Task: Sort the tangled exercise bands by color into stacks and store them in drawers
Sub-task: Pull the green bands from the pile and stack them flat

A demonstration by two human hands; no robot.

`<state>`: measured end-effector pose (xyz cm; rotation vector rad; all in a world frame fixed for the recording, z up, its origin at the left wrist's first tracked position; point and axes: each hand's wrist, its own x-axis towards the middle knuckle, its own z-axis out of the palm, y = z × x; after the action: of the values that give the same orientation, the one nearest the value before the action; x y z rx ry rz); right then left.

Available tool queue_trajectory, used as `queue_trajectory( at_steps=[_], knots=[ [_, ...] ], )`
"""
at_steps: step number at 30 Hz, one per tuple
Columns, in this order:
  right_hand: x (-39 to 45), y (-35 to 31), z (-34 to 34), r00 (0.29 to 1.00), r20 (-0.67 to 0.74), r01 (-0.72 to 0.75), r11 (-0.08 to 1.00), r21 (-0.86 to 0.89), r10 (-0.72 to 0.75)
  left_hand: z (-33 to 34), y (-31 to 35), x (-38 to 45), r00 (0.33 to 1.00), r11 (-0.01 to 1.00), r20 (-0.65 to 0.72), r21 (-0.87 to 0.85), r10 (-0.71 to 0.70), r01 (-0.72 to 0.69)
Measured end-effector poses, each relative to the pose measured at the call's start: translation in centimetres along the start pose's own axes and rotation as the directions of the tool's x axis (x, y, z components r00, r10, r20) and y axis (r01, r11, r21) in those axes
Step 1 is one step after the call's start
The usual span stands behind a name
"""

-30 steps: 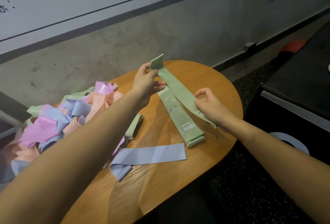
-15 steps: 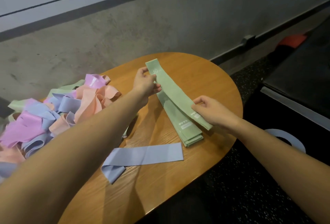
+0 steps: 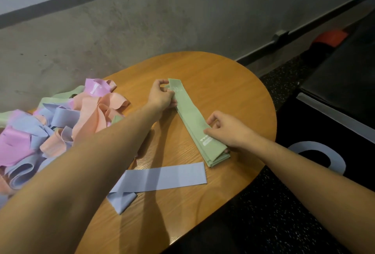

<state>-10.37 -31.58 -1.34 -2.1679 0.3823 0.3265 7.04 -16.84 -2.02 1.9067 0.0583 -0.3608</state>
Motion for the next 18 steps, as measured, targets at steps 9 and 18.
queue_trajectory(
  at_steps=[9,18],
  knots=[
    [-0.1,1.0,-0.4,0.997,-0.053,0.036,0.956,-0.291,-0.054,-0.4,-0.7,0.6,0.999,0.993,0.021,0.114,0.034,-0.037],
    [-0.3,0.3,0.3,0.988,-0.099,0.076,0.937,-0.342,-0.116,-2.3,-0.6,-0.2,0.813,0.326,0.368,0.78,0.451,-0.534]
  ],
)
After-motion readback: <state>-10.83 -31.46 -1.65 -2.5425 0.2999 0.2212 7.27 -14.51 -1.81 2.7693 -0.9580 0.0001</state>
